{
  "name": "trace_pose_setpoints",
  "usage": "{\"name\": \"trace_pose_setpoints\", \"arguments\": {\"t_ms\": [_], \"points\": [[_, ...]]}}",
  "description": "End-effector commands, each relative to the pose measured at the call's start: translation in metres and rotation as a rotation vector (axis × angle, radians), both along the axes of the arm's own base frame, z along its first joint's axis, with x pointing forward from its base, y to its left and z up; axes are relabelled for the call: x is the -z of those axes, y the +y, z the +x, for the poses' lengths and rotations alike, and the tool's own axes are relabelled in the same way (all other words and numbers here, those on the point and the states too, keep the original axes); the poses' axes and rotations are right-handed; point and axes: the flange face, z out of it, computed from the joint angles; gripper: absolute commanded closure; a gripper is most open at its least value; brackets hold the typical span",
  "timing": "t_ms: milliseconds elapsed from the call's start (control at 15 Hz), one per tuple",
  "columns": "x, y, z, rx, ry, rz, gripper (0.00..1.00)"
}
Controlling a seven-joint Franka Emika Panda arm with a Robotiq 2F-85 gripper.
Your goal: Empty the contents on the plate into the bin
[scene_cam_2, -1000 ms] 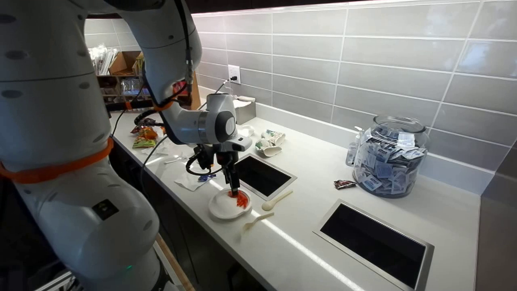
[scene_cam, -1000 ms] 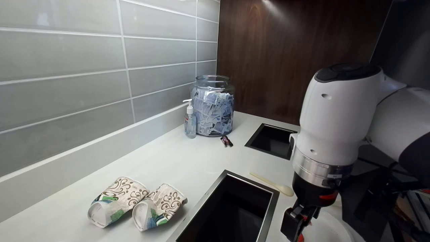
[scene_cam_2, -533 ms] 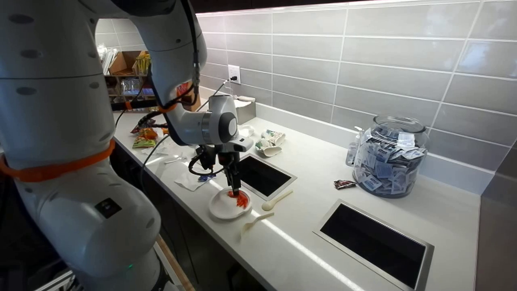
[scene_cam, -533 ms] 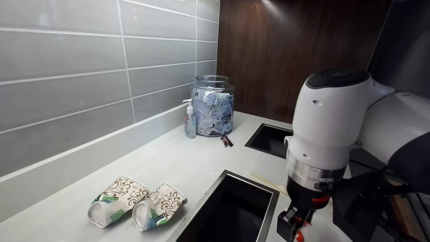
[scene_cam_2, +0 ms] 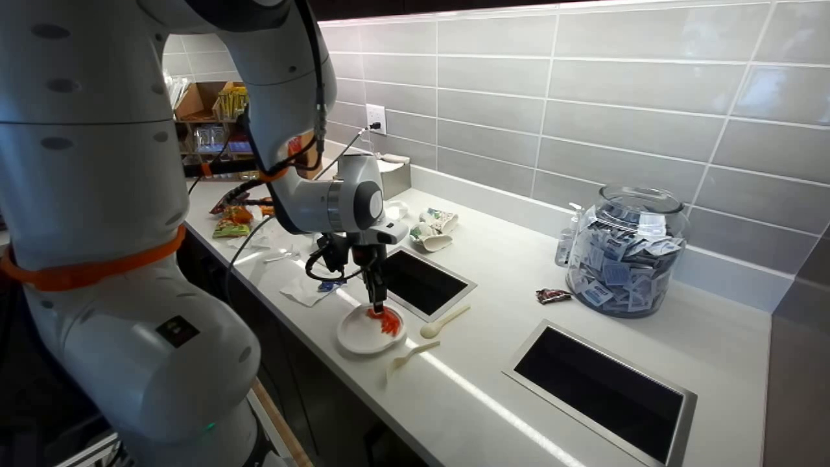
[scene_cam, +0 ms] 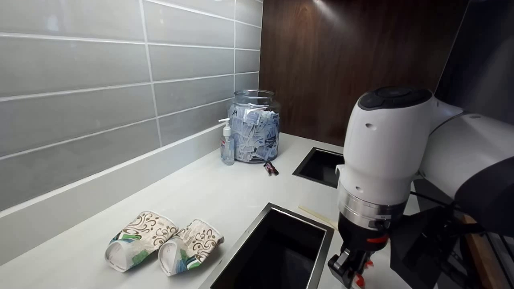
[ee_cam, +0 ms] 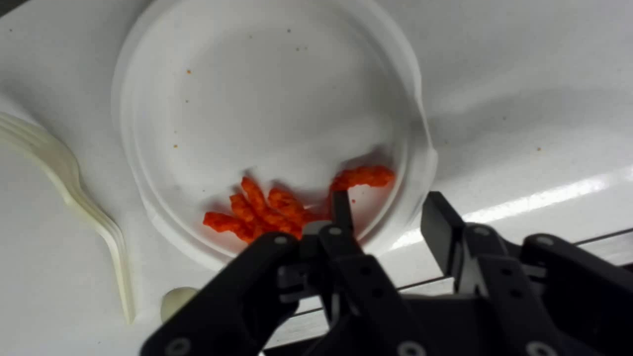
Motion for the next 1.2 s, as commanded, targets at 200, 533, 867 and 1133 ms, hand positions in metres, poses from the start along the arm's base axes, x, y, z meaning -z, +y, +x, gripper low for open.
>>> {"name": "trace_pose_setpoints", "arguments": {"t_ms": [200,533,867,1133], "points": [[0.0033,0.0022,0.0033,0.006,-0.021,-0.006,0.62],[0.0033,0.0020,0.0037,0.006,-0.022,-0.005,0.77],[0.0032,0.0015,0.0038,0.007,-0.022,-0.003,0.86],[0.0027,0.0013,0.0041,0.008,-0.022,-0.001,0.95]]}}
